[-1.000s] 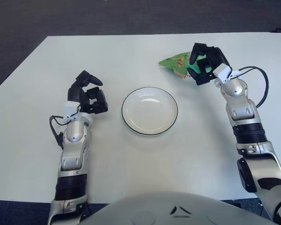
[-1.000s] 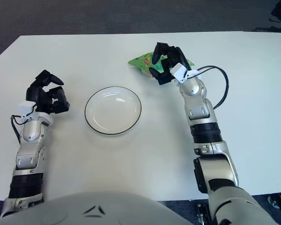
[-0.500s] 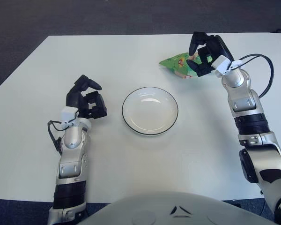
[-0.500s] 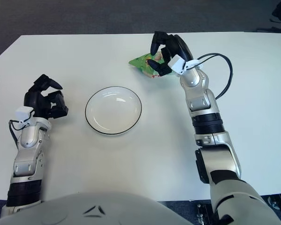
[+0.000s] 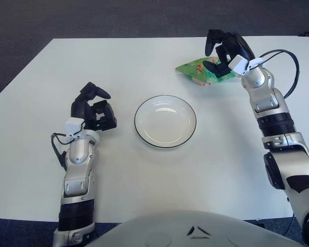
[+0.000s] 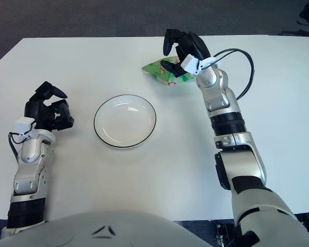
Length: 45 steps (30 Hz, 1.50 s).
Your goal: Put the snack into the plate.
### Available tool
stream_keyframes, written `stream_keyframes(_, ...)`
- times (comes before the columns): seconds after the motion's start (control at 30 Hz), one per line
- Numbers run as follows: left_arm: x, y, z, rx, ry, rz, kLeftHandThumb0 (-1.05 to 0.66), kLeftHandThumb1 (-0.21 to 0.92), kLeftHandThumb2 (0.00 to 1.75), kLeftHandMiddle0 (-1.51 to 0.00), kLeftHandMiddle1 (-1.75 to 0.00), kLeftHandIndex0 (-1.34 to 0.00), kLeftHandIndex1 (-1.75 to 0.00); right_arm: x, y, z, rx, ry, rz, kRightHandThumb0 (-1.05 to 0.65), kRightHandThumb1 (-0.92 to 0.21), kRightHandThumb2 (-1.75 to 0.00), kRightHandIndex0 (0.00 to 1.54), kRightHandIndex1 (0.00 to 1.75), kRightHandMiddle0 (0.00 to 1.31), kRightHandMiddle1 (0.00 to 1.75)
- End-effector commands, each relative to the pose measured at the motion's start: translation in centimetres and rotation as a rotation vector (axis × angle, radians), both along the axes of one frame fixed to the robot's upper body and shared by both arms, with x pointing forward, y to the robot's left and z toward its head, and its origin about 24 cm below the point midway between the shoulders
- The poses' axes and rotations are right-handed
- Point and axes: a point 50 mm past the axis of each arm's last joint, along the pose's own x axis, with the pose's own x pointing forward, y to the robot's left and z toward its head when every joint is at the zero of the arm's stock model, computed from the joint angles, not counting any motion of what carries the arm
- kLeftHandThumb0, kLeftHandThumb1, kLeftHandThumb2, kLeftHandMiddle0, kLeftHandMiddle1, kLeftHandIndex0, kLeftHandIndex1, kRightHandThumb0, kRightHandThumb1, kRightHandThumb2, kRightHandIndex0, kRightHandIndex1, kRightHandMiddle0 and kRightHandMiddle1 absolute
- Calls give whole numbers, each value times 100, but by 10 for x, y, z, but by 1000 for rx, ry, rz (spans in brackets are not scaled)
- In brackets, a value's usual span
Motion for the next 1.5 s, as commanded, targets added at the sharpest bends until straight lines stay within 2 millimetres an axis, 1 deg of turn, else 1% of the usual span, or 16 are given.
stream_keyframes(0.0, -6, 0, -16, -23, 70, 7, -53, 20, 146, -132, -175, -71, -175, 4, -3, 16, -58, -70, -29, -48, -32, -130, 119, 175, 60, 175)
stream_keyframes(0.23, -6, 0, -16, -14, 76, 14, -53, 20, 147, -133, -175, -71, -175, 9, -4, 23, -110, -135, -51, -48, -33, -129, 115, 175, 60, 175)
stream_keyframes(0.3, -6, -1, -17, -11, 76, 16, -53, 20, 147, -133, -175, -71, -175, 11, -4, 25, -134, -160, -56, -48, -34, -128, 112, 175, 59, 175)
stream_keyframes(0.37, -7, -1, -17, -7, 77, 17, -53, 20, 147, -134, -175, -71, -175, 13, -4, 26, -149, -172, -56, -46, -39, -122, 104, 175, 55, 175)
stream_keyframes(0.47, -7, -1, -18, 0, 77, 15, -53, 20, 146, -135, -175, -71, -175, 19, -7, 23, -172, -167, -59, -44, -45, -114, 84, 175, 50, 175)
stream_keyframes(0.53, -7, -1, -18, 5, 75, 17, -53, 20, 146, -135, -175, -71, -175, 25, -10, 19, -200, -150, -65, -43, -52, -106, 63, 175, 45, 175)
stream_keyframes(0.77, -9, -2, -20, 5, 76, 22, -52, 21, 145, -136, -175, -70, -175, 34, -14, 13, -343, -125, -58, -39, -67, -85, 21, 169, 34, 175)
stream_keyframes(0.83, -9, -1, -21, 4, 76, 23, -52, 21, 145, -136, -175, -70, -175, 35, -15, 12, -366, -118, -55, -38, -74, -76, 13, 160, 30, 175)
stream_keyframes(0.9, -10, -1, -21, 6, 74, 30, -52, 21, 145, -136, -175, -70, -175, 37, -17, 9, -403, -100, -55, -60, -71, -76, 8, 147, 13, 162)
stream_keyframes(1.0, -10, -1, -21, 8, 74, 36, -52, 21, 145, -136, -175, -70, -175, 38, -18, 6, -442, -85, -55, -72, -71, -76, 3, 132, 4, 144)
stream_keyframes(1.17, -11, 0, -23, -1, 82, 36, -53, 21, 145, -136, -175, -71, -175, 39, -20, -1, -548, -35, -54, -81, -77, -66, 0, 104, 1, 119)
stream_keyframes(1.2, -11, 0, -23, -5, 83, 35, -53, 21, 145, -136, -175, -71, -175, 40, -20, -4, -578, -5, -58, -82, -79, -63, 0, 100, 0, 115)
stream_keyframes(1.23, -11, 0, -23, -8, 83, 34, -53, 21, 145, -136, -175, -71, -175, 41, -20, -6, -597, 15, -61, -86, -85, -57, 0, 89, 0, 105)
stream_keyframes(1.3, -11, 1, -23, -12, 84, 34, -53, 21, 146, -136, -175, -71, -175, 44, -19, -14, -622, 57, -77, -89, -89, -54, 0, 82, 0, 99)
stream_keyframes(1.33, -11, 1, -23, -14, 83, 34, -53, 21, 146, -136, -175, -71, -175, 45, -18, -18, -630, 80, -85, -91, -90, -56, 0, 74, 0, 94)
stream_keyframes(1.47, -12, 1, -23, -16, 79, 33, -53, 20, 146, -136, -175, -71, -175, 47, -16, -29, -637, 123, -106, -94, -92, -64, 0, 58, 0, 83)
